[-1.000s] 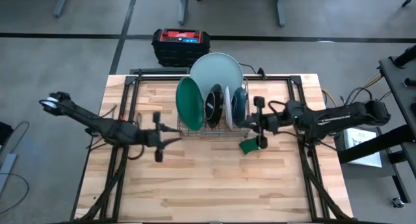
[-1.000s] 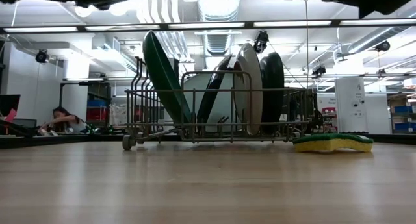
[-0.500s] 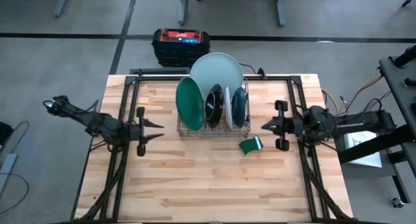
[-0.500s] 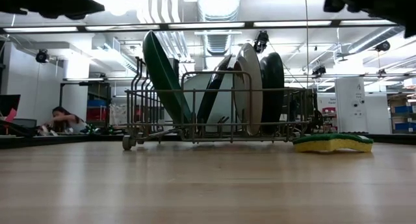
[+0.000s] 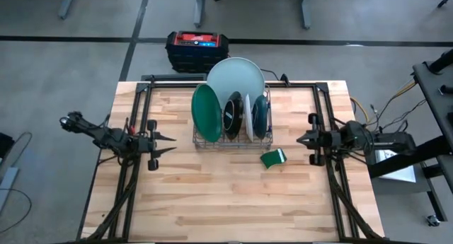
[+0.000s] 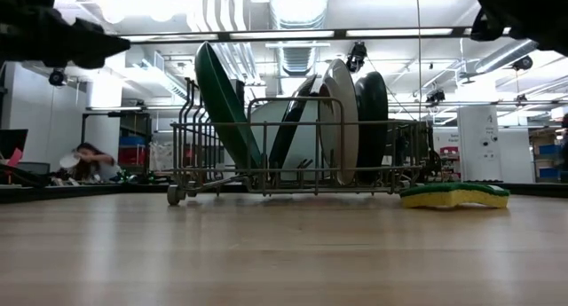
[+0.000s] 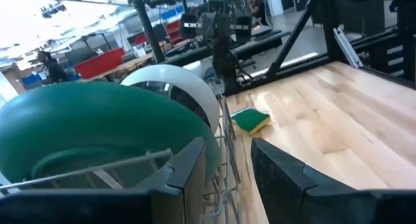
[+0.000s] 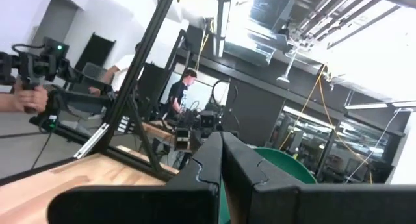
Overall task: Sort dishes
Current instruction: Return to Home Position
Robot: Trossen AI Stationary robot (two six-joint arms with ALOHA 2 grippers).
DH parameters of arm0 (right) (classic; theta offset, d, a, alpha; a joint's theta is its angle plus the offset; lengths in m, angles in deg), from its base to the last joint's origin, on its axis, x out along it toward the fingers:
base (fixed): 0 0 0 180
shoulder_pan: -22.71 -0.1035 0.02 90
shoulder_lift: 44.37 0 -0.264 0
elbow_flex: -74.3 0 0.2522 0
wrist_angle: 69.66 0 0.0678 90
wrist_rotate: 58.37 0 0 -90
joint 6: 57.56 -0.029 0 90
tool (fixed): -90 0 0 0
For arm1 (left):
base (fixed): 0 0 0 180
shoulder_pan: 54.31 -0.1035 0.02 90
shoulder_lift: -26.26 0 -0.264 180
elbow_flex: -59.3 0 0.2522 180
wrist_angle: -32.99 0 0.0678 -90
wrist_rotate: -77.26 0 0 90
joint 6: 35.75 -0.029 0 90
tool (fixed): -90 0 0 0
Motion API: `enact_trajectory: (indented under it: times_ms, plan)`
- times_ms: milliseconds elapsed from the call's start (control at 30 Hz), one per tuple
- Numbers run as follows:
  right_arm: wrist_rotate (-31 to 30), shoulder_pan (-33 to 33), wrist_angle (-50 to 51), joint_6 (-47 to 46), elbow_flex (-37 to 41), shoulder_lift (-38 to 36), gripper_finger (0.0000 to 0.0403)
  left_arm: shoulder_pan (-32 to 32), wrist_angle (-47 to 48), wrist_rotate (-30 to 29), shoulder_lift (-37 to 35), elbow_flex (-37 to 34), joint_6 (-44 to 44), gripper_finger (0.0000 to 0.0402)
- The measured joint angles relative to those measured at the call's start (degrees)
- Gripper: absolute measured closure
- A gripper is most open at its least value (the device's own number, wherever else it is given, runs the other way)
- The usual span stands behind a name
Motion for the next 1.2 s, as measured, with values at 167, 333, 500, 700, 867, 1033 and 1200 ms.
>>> enact_trajectory:
  times_ms: [167, 333, 500, 700, 867, 1033, 1200]
  plan:
    - [0.39, 0.00, 8.06, -0.94, -0.04, -5.41, 0.0403, 0.02, 3.89, -3.16, -6.65, -3.03, 0.77, 0.0286]
    - [1.04, 0.00, 10.05, -1.43, -0.08, -4.74, 0.0403, -0.60, 8.73, -14.41, -6.53, -3.33, 5.09, 0.0286]
    - [0.82, 0.02, 11.45, -0.80, -0.08, -5.07, 0.0403, -2.23, -3.15, -38.85, -6.53, -5.62, 2.52, 0.0286]
    - [-1.44, 0.02, 14.47, -0.16, -0.08, -4.78, 0.0403, -9.92, -10.73, -56.81, -6.46, -7.74, 1.19, 0.0286]
    - [-6.06, 0.02, 15.75, -2.51, -0.06, -4.76, 0.0403, -23.20, -10.57, -56.91, -6.19, -7.76, 5.03, 0.0286]
    - [-6.28, 0.02, 16.79, -1.30, -0.06, -4.52, 0.0403, -43.48, -10.62, -39.16, -6.11, -7.76, 2.37, 0.0286]
    - [-6.28, 0.02, 16.73, 3.53, -0.06, -4.54, 0.0403, -69.20, -11.75, -17.26, -6.07, -7.77, 1.72, 0.0286]
